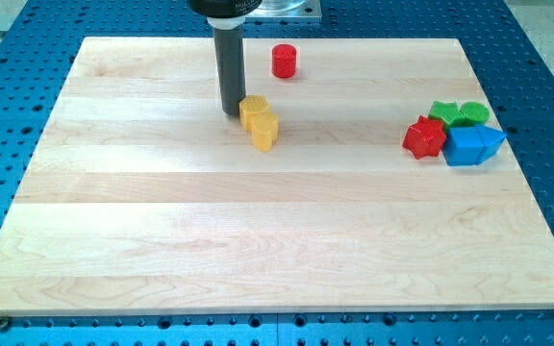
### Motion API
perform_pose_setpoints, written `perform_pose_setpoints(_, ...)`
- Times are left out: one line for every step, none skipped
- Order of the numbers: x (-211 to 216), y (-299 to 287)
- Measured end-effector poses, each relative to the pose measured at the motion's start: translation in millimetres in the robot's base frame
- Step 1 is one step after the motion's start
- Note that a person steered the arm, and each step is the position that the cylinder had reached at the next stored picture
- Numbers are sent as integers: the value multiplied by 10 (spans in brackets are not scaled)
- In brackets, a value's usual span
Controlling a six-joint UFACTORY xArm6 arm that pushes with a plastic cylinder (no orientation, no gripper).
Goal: Move the hexagon below the blue blocks
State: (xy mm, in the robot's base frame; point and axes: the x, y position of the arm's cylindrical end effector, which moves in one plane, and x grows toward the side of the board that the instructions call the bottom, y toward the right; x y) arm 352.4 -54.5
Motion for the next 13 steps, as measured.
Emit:
perform_pose_setpoints(145,0)
perform_pose_setpoints(226,0)
perform_pose_setpoints(135,-23)
perform_pose_setpoints(-21,-201)
perform_pose_setpoints(-522,-203)
perform_pose_setpoints(-603,132)
perform_pose_setpoints(-405,287)
perform_pose_setpoints(-216,145)
perform_pose_setpoints(76,56)
perform_pose_setpoints(474,53)
perform_pose_setpoints(700,17)
perform_pose_setpoints(766,-177)
perform_pose_setpoints(560,-242)
